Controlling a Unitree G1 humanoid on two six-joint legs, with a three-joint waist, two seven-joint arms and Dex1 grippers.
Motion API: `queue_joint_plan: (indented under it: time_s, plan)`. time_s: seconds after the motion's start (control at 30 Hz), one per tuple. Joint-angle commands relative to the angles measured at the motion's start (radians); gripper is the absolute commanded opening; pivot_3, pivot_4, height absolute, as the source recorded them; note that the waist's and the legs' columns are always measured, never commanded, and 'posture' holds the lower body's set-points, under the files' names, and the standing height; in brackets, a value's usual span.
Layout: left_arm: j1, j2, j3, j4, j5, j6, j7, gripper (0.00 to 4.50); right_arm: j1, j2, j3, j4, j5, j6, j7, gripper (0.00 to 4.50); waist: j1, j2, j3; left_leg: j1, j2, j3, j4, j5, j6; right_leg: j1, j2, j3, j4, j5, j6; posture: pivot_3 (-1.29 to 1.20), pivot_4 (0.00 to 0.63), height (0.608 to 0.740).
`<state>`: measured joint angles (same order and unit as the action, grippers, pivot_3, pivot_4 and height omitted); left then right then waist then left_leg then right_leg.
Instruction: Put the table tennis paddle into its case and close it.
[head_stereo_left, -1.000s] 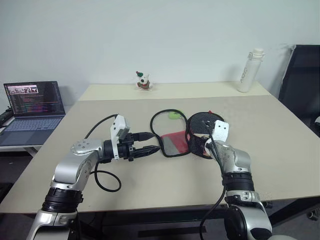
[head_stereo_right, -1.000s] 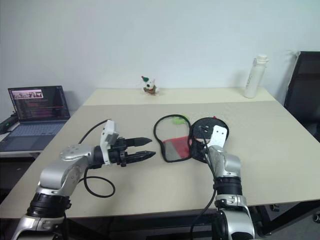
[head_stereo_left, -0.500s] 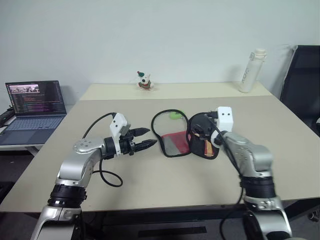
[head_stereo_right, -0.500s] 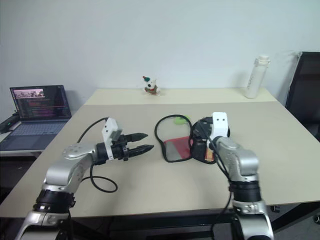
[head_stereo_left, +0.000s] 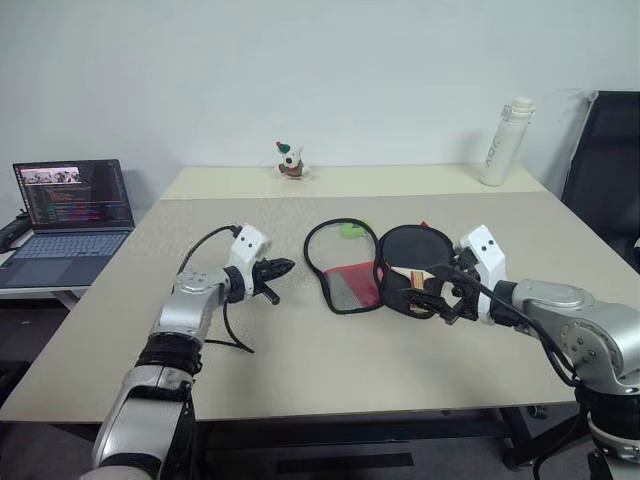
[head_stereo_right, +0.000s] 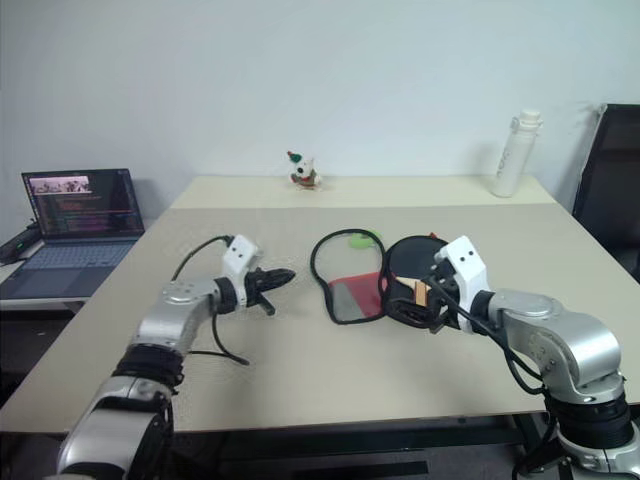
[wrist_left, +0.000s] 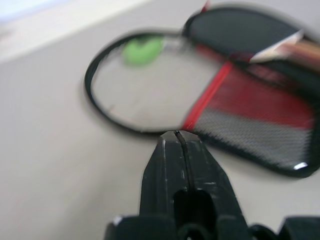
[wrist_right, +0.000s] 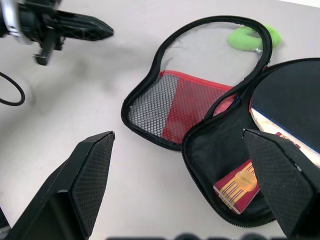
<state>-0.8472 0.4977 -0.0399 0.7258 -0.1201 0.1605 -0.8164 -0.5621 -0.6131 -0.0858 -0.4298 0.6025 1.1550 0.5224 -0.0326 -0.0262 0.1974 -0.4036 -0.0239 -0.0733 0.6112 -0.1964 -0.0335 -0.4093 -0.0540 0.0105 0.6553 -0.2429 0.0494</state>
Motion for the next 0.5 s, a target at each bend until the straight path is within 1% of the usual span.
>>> queue_joint_plan:
  time_s: [0.03, 0.33, 0.5]
  plan:
    - [-0.058, -0.019, -0.011, 0.097, 0.051, -0.067, 0.041, 0.03, -0.006, -0.009, -0.012, -0.02, -0.005, -0.032, -0.005, 4.5, 0.0, -0.001, 0.001, 0.0, 0.0, 0.0, 0.0, 0.0, 0.0, 0.0, 0.0, 0.0, 0.0, 0.0, 0.0, 0.0, 0.15, 0.74]
    - [-0.155, -0.113, -0.012, 0.351, 0.112, -0.183, 0.113, 0.03, 0.008, -0.025, -0.009, -0.018, -0.016, -0.043, -0.004, 4.5, 0.003, -0.002, 0.001, -0.004, -0.001, -0.003, 0.0, 0.0, 0.0, 0.0, -0.001, -0.003, -0.005, 0.001, 0.002, 0.0, 0.15, 0.74]
    - [-0.202, -0.165, -0.006, 0.449, 0.133, -0.217, 0.142, 0.03, 0.013, -0.033, -0.017, -0.021, -0.02, -0.04, -0.005, 4.5, 0.003, -0.002, 0.001, -0.006, -0.001, -0.003, 0.0, 0.0, 0.0, 0.0, -0.001, -0.004, -0.007, 0.002, 0.002, 0.0, 0.15, 0.74]
